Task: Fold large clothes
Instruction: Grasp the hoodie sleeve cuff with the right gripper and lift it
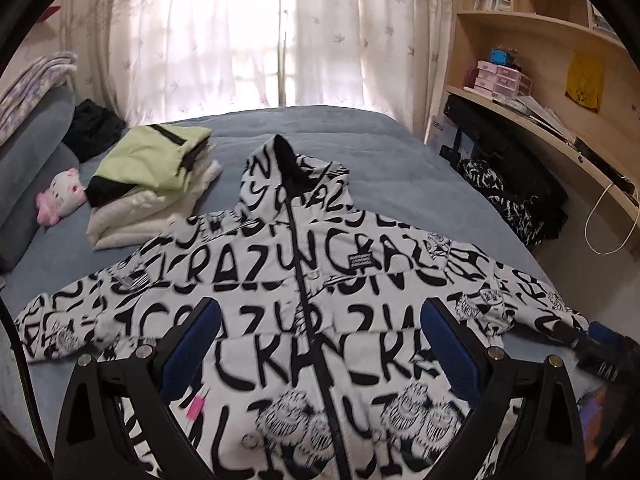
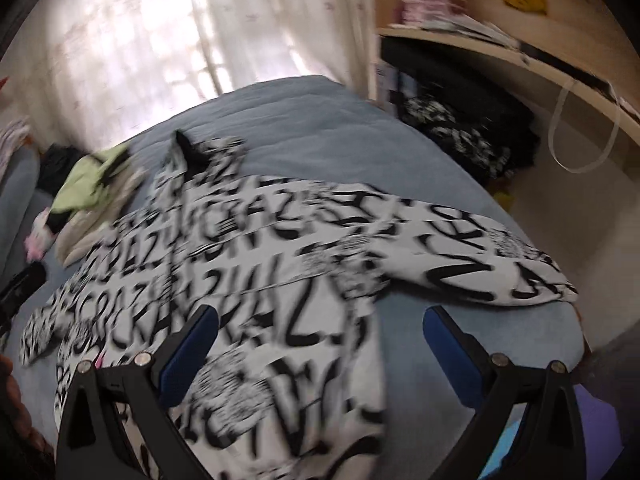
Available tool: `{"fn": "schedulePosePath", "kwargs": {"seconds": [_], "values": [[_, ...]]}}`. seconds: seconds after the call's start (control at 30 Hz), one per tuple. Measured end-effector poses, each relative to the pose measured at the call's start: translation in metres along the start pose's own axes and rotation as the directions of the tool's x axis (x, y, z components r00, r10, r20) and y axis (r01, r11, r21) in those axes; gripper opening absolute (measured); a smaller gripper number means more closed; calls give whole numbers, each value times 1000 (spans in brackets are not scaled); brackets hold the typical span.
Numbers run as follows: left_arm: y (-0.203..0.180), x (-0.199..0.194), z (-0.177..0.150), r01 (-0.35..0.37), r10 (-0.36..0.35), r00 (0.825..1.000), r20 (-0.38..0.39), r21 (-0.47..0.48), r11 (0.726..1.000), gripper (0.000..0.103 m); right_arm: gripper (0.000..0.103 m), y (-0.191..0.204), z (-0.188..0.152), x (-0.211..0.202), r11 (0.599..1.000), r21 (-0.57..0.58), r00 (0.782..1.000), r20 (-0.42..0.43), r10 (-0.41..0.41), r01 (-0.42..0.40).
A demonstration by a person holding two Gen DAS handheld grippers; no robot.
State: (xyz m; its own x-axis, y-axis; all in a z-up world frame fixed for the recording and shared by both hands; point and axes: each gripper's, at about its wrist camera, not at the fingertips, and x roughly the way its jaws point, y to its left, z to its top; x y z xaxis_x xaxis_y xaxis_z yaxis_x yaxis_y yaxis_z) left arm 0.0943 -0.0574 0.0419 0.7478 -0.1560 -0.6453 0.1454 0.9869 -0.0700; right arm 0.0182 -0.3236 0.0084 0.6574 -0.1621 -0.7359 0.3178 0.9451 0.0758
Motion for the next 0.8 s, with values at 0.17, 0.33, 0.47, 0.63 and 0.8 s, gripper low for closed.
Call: {"fn": "schedulePosePath", "kwargs": {"seconds": [0.17, 0.33, 0.47, 0.63, 0.8], "values": [[-23, 19, 21, 15, -15, 1000, 18, 25, 1000, 99, 102, -64, 34, 7, 990, 110, 996, 4, -86, 85], [-48, 50, 37, 53, -53, 999, 9, 33, 998, 99, 102, -137, 56, 20, 954, 273, 992, -60, -109, 122], [-73, 83, 40, 52, -50, 998, -36, 64, 997, 99, 100, -196, 50, 34, 883, 461, 992, -120, -41, 92], [-93, 135, 26, 117, -111, 979, -171, 27, 993, 99, 97, -246, 18, 58, 787, 610, 981, -191, 35, 91], [-108, 169, 10, 106, -100, 974, -205, 20, 994, 99, 91, -283, -9, 87, 688, 721, 973, -206, 108, 76]]}}
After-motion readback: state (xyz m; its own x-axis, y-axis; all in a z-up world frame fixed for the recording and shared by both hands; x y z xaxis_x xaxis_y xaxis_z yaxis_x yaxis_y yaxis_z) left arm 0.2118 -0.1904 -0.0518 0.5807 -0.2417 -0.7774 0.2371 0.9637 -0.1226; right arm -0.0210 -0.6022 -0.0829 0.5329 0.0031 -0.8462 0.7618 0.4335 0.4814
